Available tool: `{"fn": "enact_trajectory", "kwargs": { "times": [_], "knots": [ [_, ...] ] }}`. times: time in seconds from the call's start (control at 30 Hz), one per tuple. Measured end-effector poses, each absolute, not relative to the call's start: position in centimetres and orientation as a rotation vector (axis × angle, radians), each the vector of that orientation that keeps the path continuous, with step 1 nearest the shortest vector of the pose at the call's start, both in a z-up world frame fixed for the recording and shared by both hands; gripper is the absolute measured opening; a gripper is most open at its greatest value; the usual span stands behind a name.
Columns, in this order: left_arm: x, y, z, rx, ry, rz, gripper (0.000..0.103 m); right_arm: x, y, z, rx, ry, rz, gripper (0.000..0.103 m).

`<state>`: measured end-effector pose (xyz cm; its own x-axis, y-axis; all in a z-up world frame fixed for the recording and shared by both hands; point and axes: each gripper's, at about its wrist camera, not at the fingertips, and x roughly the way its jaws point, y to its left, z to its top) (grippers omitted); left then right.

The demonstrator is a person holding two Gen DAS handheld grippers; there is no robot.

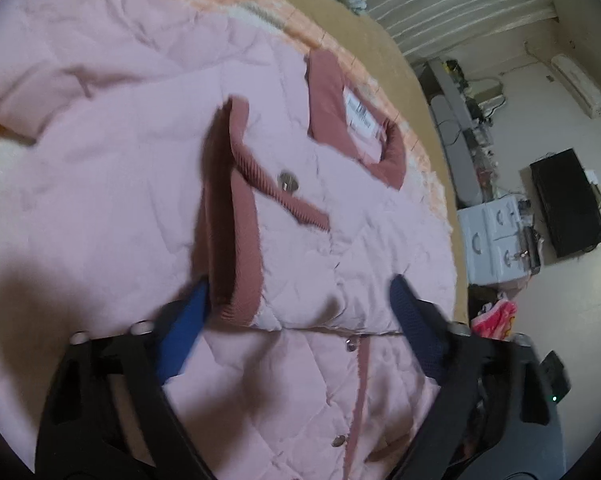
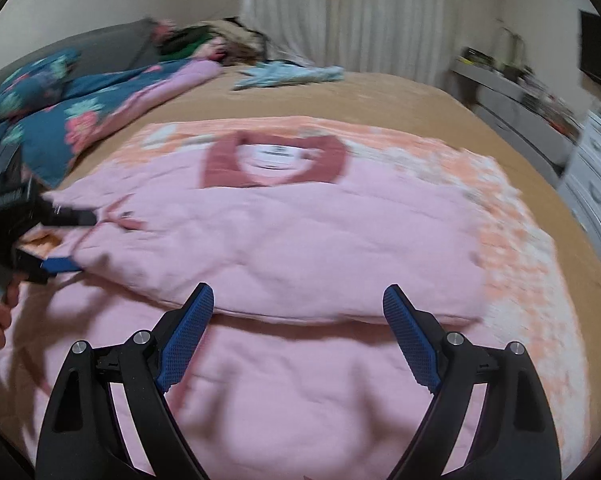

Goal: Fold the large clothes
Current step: 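Lay the sleeve on the jacket front and open the right gripper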

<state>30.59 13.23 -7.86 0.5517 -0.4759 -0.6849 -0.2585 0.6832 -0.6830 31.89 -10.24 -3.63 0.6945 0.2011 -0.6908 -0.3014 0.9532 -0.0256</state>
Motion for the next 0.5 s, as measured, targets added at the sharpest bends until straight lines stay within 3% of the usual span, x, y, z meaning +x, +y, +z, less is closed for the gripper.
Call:
{"fn": "enact_trajectory", "kwargs": {
  "times": [0.03,0.13,0.17,0.37,0.5],
  "knots": [
    [30.7,12.8,-8.1,-0.812,1.019,-0.138,0.06,32.1,-11.1,-3.8,-0.13,0.757,0.264,0.086],
    [31.4,11.1,-7.4,-0.601,1.025,-0.096,0.021,32.8,-13.8,-4.2,-0.081,0.774,0.217,0.086],
    [31.5,11.0,-6.8,-0.569,1.011,-0.099,0.017,32.8,-14.4,-4.2,-0.071,0.775,0.208,0.086],
    [32.2,11.3,-1.1,-0.368,0.87,-0.093,0.012,33.6,-16.9,-4.0,-0.004,0.776,0.162,0.086],
    [32.5,11.8,-0.3,-0.288,0.852,-0.067,0.012,34.2,-16.6,-3.5,-0.005,0.764,0.175,0.086]
  ]
}}
